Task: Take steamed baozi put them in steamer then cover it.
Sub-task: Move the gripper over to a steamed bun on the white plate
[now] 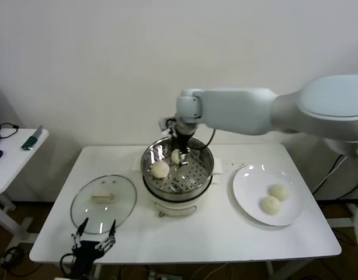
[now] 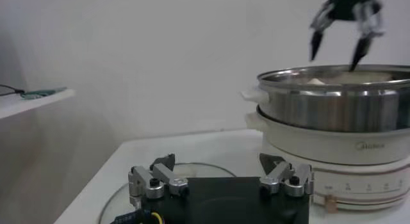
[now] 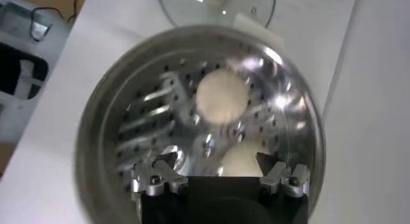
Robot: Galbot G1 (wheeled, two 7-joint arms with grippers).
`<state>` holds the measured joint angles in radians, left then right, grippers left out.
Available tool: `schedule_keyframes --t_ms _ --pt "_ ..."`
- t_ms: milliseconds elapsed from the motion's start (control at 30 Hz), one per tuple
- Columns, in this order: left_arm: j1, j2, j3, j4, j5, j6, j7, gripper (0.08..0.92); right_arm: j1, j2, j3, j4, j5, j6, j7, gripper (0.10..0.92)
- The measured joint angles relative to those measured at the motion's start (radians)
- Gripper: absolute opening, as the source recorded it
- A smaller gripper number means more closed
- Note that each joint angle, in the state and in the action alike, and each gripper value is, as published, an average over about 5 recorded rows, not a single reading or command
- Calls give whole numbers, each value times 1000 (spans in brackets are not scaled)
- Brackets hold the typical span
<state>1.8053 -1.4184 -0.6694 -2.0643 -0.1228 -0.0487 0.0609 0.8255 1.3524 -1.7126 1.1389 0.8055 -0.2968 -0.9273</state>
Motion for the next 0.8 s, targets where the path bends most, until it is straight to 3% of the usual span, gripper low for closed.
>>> schedule_keyframes --t_ms 367,800 --pt "8 3 -6 6 -1 -6 -2 823 54 -311 -74 147 -91 55 -58 823" --pt "14 -1 -18 11 1 -4 -2 823 -65 -567 -58 172 -307 91 -71 823"
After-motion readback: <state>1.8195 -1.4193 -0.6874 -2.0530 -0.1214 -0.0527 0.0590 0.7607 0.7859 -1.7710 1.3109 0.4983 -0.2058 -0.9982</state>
